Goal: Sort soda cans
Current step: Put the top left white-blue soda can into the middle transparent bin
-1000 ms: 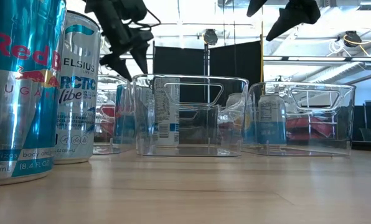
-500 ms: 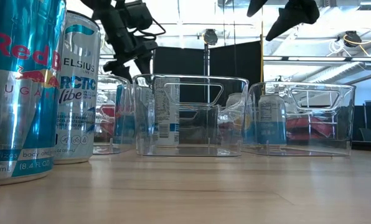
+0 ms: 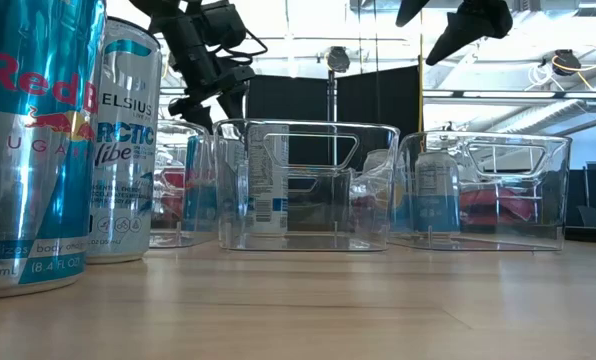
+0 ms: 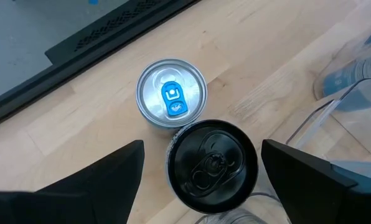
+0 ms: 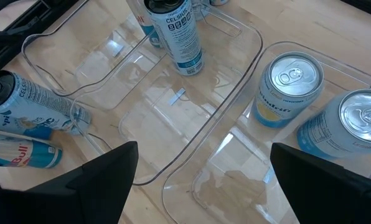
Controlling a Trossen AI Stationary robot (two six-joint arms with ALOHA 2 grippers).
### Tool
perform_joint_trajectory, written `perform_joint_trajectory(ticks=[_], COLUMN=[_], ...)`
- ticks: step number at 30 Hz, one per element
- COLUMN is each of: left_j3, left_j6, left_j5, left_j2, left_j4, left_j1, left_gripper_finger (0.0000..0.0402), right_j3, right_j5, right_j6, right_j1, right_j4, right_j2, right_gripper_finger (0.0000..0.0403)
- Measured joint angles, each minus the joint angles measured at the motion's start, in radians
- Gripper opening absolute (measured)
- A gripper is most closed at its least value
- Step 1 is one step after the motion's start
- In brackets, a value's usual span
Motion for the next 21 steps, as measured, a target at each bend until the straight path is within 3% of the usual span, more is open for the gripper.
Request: perform_joint_trajectory(ticks=[21], left_j3=[0.0], left_j6=[-0.003], left_j5=[0.032], left_j2=[0.108], left_j4=[-0.007], left_j1=[-0.001], left_gripper_finger=[0.0331], right_j3=[0.0], right_j5=[-0.001], right_j6=[0.003], right_j1=[0.0], right_j4=[0.009], right_j2=[0.0], right_gripper_finger=[0.0358])
